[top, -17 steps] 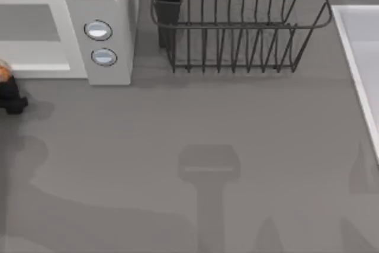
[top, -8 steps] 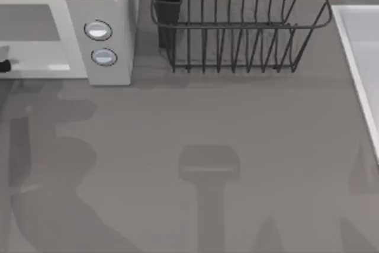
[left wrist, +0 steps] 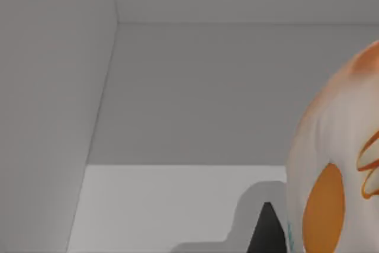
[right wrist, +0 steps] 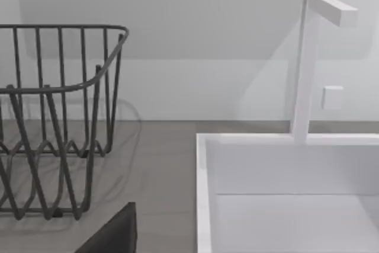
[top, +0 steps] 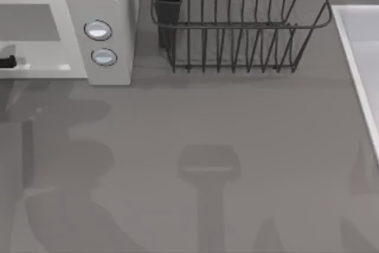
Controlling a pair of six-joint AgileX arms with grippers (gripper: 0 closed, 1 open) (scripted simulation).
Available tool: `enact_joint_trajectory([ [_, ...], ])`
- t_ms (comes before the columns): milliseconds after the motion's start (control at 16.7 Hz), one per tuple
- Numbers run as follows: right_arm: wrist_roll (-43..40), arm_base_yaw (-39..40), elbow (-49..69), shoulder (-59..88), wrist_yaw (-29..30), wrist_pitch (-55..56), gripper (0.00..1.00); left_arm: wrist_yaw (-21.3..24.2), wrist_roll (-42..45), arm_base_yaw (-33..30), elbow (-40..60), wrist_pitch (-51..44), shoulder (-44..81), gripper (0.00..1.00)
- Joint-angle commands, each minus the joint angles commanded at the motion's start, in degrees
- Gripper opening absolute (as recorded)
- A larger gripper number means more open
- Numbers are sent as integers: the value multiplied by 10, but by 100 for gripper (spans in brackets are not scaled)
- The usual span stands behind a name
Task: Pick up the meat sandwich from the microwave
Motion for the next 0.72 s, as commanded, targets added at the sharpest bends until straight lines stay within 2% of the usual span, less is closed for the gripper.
enact_joint_trajectory([
  [180, 0, 0, 0, 0, 0, 0, 100, -66, -25, -68, -24, -45, -69, 0],
  [540, 0, 0, 0, 0, 0, 0, 100, -243, -89, -258, -88, -164, -272, 0],
  [720, 0, 0, 0, 0, 0, 0, 100, -289, -107, -304, -108, -200, -318, 0],
])
